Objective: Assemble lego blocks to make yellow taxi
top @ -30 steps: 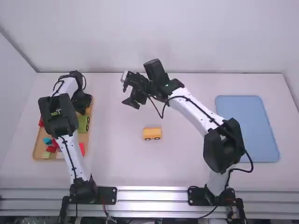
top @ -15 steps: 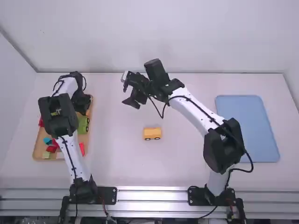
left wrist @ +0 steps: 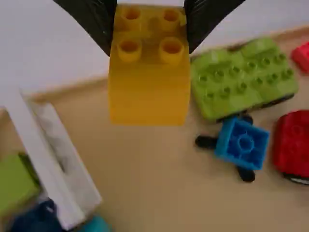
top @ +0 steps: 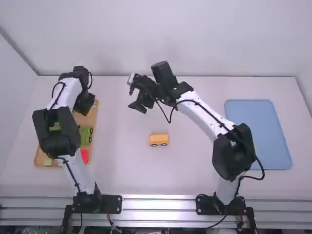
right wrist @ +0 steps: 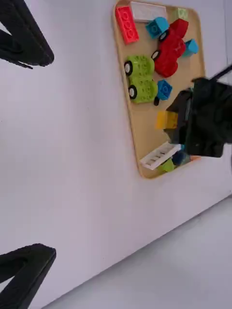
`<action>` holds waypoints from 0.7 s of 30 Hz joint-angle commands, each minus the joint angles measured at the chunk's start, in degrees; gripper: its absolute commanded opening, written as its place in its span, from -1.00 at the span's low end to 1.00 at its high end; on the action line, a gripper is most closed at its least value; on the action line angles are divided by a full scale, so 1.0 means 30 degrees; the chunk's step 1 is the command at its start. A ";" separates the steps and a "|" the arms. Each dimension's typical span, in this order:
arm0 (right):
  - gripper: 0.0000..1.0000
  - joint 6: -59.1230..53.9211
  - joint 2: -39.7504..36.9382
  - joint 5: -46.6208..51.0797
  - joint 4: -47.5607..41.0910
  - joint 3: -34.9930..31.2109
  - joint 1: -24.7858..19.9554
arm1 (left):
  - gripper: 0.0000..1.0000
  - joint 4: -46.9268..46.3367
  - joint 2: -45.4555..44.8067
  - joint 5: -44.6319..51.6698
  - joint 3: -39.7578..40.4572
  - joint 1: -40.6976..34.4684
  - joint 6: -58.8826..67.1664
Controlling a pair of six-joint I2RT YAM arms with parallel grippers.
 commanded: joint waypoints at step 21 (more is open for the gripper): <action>0.97 0.2142 -0.0321 -0.0117 -0.2025 0.0481 -0.3271 | -0.47 0.5581 -0.4240 0.0058 -0.9923 -1.0200 -0.1319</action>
